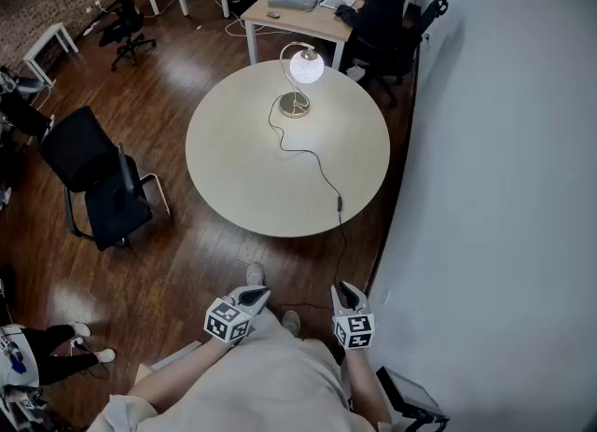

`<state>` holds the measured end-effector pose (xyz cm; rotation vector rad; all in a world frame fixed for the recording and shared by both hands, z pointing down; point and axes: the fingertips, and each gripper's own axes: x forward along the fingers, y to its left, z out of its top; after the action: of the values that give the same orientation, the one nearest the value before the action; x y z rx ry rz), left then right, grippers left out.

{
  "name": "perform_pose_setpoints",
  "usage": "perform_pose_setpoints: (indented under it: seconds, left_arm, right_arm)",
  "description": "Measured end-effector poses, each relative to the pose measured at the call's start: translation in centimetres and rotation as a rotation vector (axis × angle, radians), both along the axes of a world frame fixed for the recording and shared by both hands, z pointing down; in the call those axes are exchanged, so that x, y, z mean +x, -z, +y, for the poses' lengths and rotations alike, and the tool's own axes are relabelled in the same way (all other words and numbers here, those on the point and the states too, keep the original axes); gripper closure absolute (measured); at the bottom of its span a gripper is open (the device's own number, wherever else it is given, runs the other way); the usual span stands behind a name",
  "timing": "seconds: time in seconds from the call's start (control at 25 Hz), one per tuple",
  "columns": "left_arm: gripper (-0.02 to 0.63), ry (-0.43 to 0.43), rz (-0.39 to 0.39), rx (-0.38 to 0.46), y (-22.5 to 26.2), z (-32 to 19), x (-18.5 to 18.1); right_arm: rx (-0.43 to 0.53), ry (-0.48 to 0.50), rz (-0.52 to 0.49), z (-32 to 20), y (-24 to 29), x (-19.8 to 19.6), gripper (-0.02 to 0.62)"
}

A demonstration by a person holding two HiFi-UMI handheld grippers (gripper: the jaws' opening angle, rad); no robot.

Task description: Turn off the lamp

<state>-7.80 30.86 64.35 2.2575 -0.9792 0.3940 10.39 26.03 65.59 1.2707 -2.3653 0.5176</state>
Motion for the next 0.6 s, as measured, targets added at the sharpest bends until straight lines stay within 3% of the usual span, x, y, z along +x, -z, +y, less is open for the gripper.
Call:
perform_pose_setpoints:
  seconds: [0.32, 0.6]
  left_arm:
    - [0.603, -0.031, 0.019, 0.033, 1.7, -8.1, -5.7]
    - [0.604, -0.044, 0.035, 0.030, 1.5, -14.3, -9.6]
  right_arm:
    - [-0.029, -0.006, 0.032, -5.1, 0.7, -5.6, 0.526]
    - [-0.019, -0.080, 0.037, -10.2, 1.5, -7.9, 0.528]
